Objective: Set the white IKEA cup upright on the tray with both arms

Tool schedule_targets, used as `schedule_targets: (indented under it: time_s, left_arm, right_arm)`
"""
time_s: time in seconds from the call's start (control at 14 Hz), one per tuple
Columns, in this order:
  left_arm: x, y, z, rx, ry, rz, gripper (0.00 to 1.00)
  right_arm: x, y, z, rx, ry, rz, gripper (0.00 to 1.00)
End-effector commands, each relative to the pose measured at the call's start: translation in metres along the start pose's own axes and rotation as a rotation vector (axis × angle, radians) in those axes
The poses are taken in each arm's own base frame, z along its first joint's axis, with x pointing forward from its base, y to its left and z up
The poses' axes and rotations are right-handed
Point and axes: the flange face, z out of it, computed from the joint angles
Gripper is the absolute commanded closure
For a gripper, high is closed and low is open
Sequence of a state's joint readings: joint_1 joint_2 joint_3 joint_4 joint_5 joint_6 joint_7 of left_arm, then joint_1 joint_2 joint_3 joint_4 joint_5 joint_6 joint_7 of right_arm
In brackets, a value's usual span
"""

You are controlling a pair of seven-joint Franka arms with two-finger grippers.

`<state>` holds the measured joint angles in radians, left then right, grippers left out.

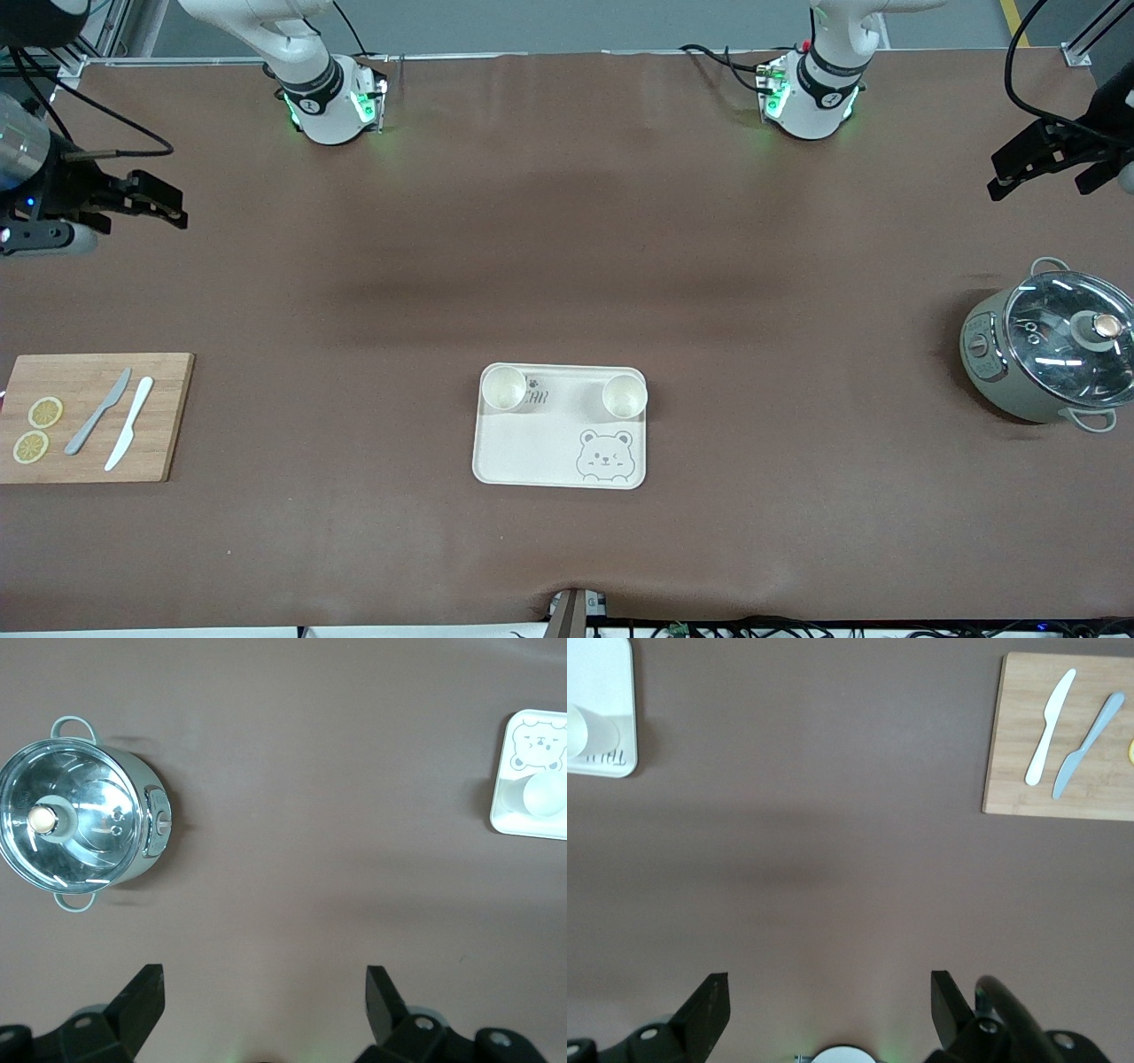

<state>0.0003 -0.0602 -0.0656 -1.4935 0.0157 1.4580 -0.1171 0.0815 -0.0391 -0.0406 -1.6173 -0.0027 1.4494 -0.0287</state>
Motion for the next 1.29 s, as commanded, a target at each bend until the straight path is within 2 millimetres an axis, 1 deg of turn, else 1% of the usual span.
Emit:
schedule_targets:
  time_s: [0.0, 0.07, 0.14, 0.21, 0.29, 0.43, 0.5, 0.64, 0.79, 0.93, 1.21]
  left_arm:
    - [-0.007, 0.001, -0.005, 0.021, 0.002, 0.014, 0.00]
    - [-0.009, 0.002, -0.007, 0.019, 0.001, 0.013, 0.00]
    - [-0.010, 0.003, -0.008, 0.016, -0.003, 0.013, 0.00]
    - [-0.011, 0.008, -0.008, 0.014, -0.004, 0.021, 0.00]
    - [-0.012, 0.014, -0.007, 0.015, -0.010, 0.024, 0.00]
    - [-0.012, 0.016, -0.005, 0.016, -0.018, 0.024, 0.00]
    - [-0.014, 0.019, -0.004, 0.019, -0.031, 0.030, 0.00]
    - [-0.015, 0.019, -0.004, 0.019, -0.033, 0.030, 0.00]
    - [-0.014, 0.020, -0.003, 0.019, -0.036, 0.032, 0.00]
    - [-0.015, 0.019, -0.003, 0.020, -0.040, 0.030, 0.00]
    - [-0.017, 0.019, -0.003, 0.022, -0.049, 0.030, 0.00]
  right_arm:
    - [-0.011, 0.005, -0.003, 0.014, -0.006, 0.000, 0.00]
    - [-0.011, 0.005, -0.008, 0.014, -0.004, 0.000, 0.00]
    - [-0.011, 0.005, -0.027, 0.003, 0.032, 0.003, 0.00]
    - [-0.019, 0.006, -0.053, 0.012, 0.046, 0.003, 0.00]
    - [-0.021, 0.004, -0.057, 0.019, 0.021, -0.004, 0.00]
    - [-0.019, 0.000, -0.048, 0.017, -0.015, -0.012, 0.00]
    - [-0.019, 0.003, -0.049, 0.022, -0.008, -0.008, 0.00]
    - [-0.017, 0.000, -0.048, 0.021, -0.001, -0.015, 0.00]
    - [-0.015, 0.001, -0.048, 0.019, 0.012, -0.016, 0.00]
    - [-0.008, 0.000, -0.041, 0.018, 0.004, -0.026, 0.00]
    - [-0.008, -0.001, -0.040, 0.018, 0.002, -0.028, 0.00]
